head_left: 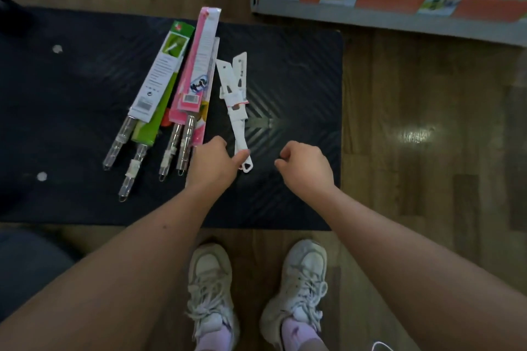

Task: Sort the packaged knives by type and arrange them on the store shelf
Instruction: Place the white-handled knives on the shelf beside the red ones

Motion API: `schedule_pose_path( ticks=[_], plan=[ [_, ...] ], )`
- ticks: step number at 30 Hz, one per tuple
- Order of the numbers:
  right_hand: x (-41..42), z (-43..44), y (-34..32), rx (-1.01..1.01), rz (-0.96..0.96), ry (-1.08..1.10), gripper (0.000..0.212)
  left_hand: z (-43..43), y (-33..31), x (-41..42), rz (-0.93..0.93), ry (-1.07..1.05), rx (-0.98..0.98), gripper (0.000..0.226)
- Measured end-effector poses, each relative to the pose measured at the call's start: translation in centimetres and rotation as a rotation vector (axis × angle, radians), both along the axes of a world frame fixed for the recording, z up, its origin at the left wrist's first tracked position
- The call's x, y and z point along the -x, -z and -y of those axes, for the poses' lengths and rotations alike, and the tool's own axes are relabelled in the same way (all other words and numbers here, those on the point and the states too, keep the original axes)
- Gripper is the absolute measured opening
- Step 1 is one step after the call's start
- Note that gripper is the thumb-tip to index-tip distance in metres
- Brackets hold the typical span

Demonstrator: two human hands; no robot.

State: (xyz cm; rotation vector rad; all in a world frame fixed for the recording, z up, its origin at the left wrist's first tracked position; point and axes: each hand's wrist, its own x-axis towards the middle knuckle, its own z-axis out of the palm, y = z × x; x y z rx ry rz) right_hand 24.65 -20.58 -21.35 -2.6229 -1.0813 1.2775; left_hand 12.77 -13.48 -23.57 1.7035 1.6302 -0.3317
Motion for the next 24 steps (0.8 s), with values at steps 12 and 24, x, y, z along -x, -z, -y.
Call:
schedule_pose_path(
  ticks=[12, 24],
  plan=[
    [0.2, -2.6, 4.4, -0.093, 0.001, 0.079, 0.023, -2.1, 4.0, -2.0, 0.092, -0.252, -0.033, 0.027],
    [4.9, -6.7, 5.3, -0.077, 0.005, 0.112, 0.041, -2.5, 2.1, 1.1, 0.261, -0.464, -0.083, 0.024]
  ],
)
